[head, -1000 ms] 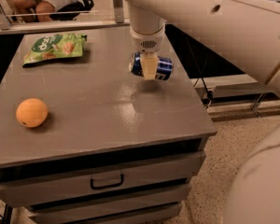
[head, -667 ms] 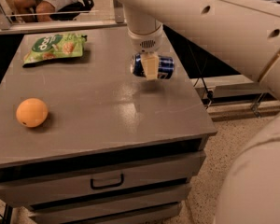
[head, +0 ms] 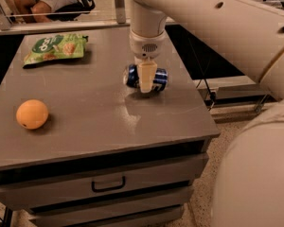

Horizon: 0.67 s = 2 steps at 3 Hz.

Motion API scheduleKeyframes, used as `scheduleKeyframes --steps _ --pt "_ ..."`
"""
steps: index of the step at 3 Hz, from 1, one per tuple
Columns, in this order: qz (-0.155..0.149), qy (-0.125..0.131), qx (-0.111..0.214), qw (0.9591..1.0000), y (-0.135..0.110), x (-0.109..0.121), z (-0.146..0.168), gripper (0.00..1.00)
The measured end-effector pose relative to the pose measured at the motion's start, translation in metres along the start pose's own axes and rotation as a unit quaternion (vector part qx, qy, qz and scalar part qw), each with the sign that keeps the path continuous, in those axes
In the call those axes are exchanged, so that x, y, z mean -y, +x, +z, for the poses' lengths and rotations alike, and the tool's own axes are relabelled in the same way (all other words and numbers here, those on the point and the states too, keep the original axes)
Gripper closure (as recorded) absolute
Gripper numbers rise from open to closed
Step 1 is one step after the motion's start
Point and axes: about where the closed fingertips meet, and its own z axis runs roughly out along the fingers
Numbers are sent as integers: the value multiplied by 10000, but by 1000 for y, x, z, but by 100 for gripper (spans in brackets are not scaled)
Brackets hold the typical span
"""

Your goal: Knock pepsi can over

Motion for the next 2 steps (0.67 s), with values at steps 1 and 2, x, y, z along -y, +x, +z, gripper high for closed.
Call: scheduleKeyframes --steps 1,2 --pt "1 1 55 10000 -3 0 1 0" --pt "1 2 55 10000 -3 0 1 0"
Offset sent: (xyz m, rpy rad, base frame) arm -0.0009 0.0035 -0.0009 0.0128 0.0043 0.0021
